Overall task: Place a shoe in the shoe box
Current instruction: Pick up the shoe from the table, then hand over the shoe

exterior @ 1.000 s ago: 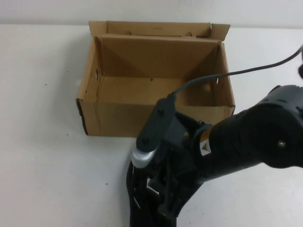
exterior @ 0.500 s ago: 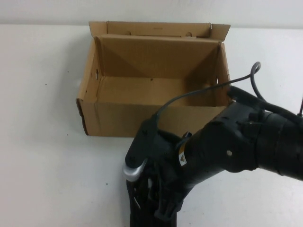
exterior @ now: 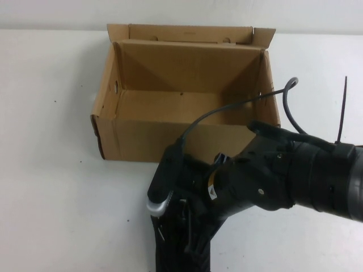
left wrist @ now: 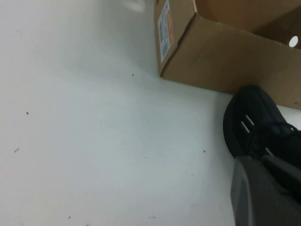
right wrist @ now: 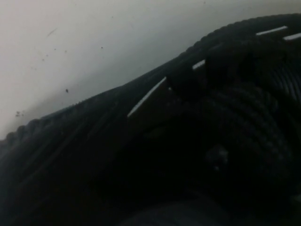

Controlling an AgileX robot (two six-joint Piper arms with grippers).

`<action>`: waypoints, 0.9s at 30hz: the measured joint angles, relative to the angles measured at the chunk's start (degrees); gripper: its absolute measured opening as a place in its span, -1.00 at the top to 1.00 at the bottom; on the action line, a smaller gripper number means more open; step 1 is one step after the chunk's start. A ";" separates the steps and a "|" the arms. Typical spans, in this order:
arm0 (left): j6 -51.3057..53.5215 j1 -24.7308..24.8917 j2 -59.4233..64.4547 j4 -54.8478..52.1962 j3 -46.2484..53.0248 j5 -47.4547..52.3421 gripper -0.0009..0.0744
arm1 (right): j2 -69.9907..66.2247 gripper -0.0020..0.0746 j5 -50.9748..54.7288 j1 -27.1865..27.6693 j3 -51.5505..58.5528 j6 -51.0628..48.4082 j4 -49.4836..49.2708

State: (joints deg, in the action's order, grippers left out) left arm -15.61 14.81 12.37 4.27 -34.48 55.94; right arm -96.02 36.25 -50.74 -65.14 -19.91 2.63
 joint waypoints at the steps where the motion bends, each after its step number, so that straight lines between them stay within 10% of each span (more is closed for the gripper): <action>1: 0.39 0.00 0.00 0.00 0.00 0.43 0.98 | 0.23 0.85 0.00 0.00 0.00 0.00 0.00; 13: 9.90 0.00 0.00 6.47 0.00 0.61 0.90 | 9.24 0.86 5.03 0.00 -2.56 0.00 -8.14; 22: 19.12 0.00 0.00 15.07 0.00 -11.30 -0.40 | 9.98 0.86 12.73 0.00 -14.92 0.00 -15.42; 27: 30.26 0.00 2.04 22.31 0.00 -16.15 -0.63 | 9.34 0.87 13.11 0.00 -21.52 0.00 -15.17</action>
State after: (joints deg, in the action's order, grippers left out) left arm 14.65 14.81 14.41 26.58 -34.48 39.79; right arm -86.68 49.35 -50.74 -86.66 -19.91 -12.54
